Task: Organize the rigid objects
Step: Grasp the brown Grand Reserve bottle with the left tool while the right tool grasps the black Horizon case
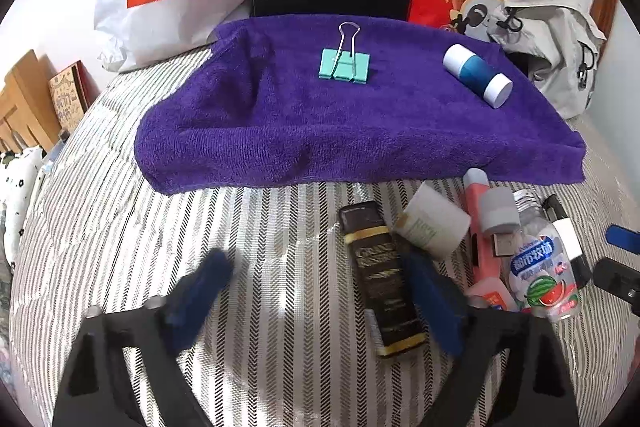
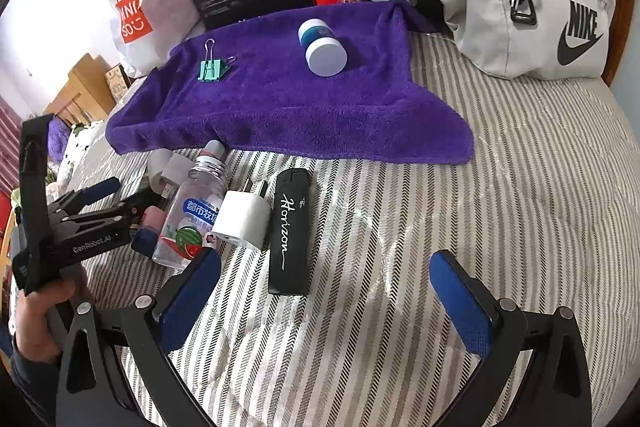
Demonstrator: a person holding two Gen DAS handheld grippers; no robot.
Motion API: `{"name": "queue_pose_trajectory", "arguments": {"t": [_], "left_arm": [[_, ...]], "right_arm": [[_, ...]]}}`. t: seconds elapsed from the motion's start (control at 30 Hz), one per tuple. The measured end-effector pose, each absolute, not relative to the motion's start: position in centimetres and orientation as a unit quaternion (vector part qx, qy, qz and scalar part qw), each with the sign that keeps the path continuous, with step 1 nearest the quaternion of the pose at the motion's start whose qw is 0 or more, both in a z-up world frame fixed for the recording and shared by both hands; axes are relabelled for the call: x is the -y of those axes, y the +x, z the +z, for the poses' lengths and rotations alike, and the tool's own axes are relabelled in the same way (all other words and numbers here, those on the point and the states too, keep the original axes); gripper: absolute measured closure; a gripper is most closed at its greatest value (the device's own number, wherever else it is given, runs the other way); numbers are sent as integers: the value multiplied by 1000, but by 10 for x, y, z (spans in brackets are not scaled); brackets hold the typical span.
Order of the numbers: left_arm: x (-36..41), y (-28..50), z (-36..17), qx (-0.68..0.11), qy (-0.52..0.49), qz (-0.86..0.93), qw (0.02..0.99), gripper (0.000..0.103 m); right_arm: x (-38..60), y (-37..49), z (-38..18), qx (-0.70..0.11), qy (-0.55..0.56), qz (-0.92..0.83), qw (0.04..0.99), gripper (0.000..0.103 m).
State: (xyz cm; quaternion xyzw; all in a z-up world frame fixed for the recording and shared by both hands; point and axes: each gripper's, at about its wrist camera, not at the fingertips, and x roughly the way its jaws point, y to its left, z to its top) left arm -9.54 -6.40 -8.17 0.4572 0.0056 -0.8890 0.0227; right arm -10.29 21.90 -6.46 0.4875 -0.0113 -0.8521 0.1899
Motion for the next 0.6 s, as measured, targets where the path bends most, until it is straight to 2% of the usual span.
{"name": "queue_pose_trajectory", "arguments": {"t": [0.1,0.17,0.27,0.37,0.53,0.6], "left_arm": [[66,-95,-80,-3,458,-889,19,41],[66,-93,-78,-2,457,-889,14,61],[67,-90,-76,-3,460,-888,9,75],[67,-90,-76,-3,462,-887,8,76],[66,-88,-77,2,464,-886,8,76],[65,-88,-77,3,464,-886,8,76]], "right_arm": [[-215,-103,-67,-5,477,-859,188,4],[-213,-104,-68,-19,471,-862,184,5],[-210,-103,-70,-43,467,-864,184,12],[-207,-103,-75,-58,468,-861,190,21],[-201,-105,-79,-91,448,-870,186,25],[-199,-107,-79,-93,439,-874,187,32]]}}
